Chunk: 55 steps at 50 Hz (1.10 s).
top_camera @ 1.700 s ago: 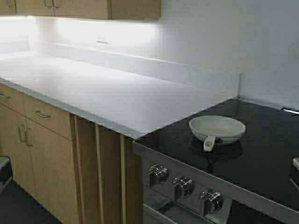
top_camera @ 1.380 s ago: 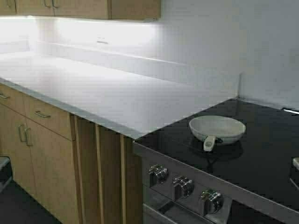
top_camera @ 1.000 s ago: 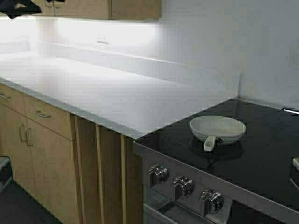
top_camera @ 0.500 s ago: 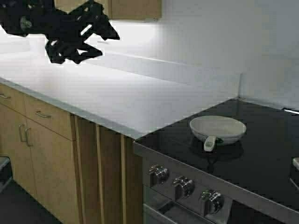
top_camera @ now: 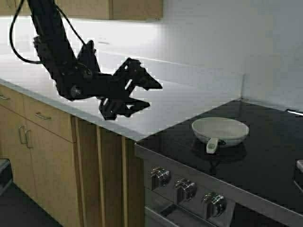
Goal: Wash the pan
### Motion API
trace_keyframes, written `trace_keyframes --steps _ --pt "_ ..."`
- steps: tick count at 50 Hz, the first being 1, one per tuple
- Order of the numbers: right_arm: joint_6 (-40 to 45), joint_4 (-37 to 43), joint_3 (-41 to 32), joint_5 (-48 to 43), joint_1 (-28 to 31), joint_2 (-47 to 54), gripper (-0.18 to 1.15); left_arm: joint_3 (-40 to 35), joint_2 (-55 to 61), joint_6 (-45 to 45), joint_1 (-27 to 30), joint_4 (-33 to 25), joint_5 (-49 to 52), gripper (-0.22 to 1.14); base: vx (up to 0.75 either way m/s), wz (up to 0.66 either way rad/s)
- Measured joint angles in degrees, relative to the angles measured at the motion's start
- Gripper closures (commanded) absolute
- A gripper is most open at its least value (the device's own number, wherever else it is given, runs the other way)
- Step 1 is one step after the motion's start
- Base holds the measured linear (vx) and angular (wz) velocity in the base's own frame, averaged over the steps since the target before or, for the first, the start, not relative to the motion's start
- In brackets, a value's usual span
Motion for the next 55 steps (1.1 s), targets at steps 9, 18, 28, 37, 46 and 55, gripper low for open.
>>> trace_keyframes --steps 9,18,28,37,46,55 --pt "0.0 0.1 0.1 0.1 0.0 -0.1 0.9 -7.6 7.0 -5.0 -2.7 0.2 -0.3 -0.02 0.0 0.0" --pt "0.0 0.1 0.1 0.2 0.0 -0.1 0.9 -14.0 12.6 -11.0 -2.9 0.4 -0.4 -0.02 0.0 0.0" --pt "0.0 0.1 0.3 0.6 0.0 0.0 0.9 -19.8 17.1 -15.7 -4.0 1.4 -0.4 -0.02 0.01 0.0" --pt "0.0 0.1 0.3 0.8 0.0 0.2 0.9 -23.4 20.7 -18.7 -5.2 1.5 -0.3 -0.02 0.01 0.0" --pt "0.0 0.1 0.3 0.8 -0.1 0.3 0.9 -26.2 24.0 -21.9 -6.9 1.5 -0.4 -0.02 0.01 -0.01" --pt "0.0 0.1 0.3 0.8 0.0 0.3 0.9 -28.6 26.1 -23.8 -8.1 1.5 -0.4 -0.02 0.01 0.0"
